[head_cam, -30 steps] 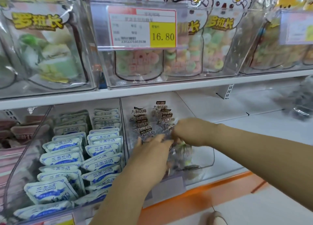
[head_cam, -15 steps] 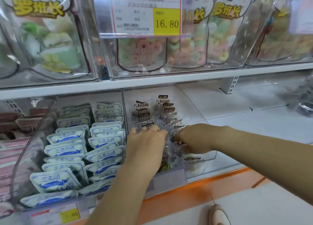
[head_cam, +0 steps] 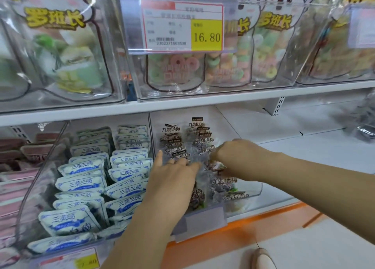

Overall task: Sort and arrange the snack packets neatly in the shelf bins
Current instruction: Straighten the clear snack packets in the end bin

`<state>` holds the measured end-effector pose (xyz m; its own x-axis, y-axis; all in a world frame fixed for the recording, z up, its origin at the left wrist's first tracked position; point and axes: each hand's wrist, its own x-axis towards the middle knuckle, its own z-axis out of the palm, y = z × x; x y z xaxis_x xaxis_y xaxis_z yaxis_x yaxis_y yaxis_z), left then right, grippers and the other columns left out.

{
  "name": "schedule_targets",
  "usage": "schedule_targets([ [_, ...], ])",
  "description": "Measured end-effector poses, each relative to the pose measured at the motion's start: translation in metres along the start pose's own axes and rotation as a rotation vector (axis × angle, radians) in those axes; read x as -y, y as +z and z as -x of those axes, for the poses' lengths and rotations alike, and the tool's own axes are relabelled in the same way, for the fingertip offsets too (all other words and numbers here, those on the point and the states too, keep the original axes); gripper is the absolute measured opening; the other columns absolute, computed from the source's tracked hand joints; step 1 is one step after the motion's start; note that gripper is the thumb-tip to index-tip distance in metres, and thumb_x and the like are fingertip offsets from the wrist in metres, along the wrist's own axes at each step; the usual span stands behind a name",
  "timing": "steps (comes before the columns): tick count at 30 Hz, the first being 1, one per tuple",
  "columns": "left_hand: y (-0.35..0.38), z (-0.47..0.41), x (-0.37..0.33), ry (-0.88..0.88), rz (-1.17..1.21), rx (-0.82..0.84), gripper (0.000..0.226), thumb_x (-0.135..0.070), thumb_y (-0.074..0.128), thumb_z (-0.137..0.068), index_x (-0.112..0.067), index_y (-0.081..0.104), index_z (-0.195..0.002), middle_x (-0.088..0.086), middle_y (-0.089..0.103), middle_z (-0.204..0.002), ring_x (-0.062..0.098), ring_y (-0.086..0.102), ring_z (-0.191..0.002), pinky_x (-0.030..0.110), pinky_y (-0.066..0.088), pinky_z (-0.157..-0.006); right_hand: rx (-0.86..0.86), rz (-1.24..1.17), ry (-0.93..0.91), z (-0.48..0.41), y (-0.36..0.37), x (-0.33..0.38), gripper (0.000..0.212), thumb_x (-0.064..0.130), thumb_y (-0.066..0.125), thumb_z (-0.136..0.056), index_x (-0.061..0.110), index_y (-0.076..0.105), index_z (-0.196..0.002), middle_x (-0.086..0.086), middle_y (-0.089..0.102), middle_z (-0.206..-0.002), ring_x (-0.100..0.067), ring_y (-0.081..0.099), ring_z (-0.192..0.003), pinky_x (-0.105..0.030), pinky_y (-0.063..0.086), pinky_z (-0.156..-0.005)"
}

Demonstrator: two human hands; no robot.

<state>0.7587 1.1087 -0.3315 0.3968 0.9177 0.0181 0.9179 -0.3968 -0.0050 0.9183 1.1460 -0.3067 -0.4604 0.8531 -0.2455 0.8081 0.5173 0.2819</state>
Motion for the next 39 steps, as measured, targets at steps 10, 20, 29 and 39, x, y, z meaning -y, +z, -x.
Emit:
schedule_targets([
  [10,0.011,0.006,-0.022,-0.012,0.096,-0.033,0.077,0.008,0.053,-0.078,-0.018,0.024,-0.145,0.007,0.023,-0.15,0.027,0.027,-0.137,0.046,0.013,-0.116,0.082,-0.241,-0.095,0.041,0.022,-0.001,0.027,0.032,0.051,-0.091,0.034,0.059,-0.117,0.009,0.056,-0.122,-0.016,0.054,-0.11,-0.03,0.046,-0.088],
  [20,0.038,-0.015,-0.026,-0.21,0.372,-0.109,0.099,0.02,0.044,-0.072,-0.029,0.003,-0.148,0.003,-0.002,-0.153,0.022,-0.004,-0.144,0.047,-0.022,-0.108,-0.125,0.022,0.098,0.012,0.024,0.01,0.039,0.003,0.05,-0.085,0.014,0.046,-0.122,-0.008,0.039,-0.124,-0.026,0.043,-0.113,-0.034,0.042,-0.08],
  [29,0.051,-0.025,-0.026,-0.302,0.236,0.018,0.072,-0.045,0.023,-0.096,-0.023,-0.027,-0.143,0.006,-0.036,-0.148,0.026,-0.035,-0.135,0.055,-0.028,-0.1,-0.176,-0.275,0.108,0.01,0.046,0.019,0.079,0.004,0.043,-0.09,0.004,-0.013,-0.147,-0.013,-0.012,-0.156,-0.022,-0.002,-0.145,-0.027,0.011,-0.116],
  [39,0.041,-0.057,-0.015,-0.35,0.153,0.165,0.062,-0.047,0.014,-0.096,-0.027,-0.017,-0.146,0.003,-0.023,-0.155,0.029,-0.021,-0.142,0.057,-0.018,-0.109,-0.061,-0.161,0.167,-0.025,0.046,0.013,0.059,0.023,0.043,-0.094,0.003,0.018,-0.144,-0.013,0.023,-0.151,-0.028,0.022,-0.137,-0.041,0.038,-0.102],
])
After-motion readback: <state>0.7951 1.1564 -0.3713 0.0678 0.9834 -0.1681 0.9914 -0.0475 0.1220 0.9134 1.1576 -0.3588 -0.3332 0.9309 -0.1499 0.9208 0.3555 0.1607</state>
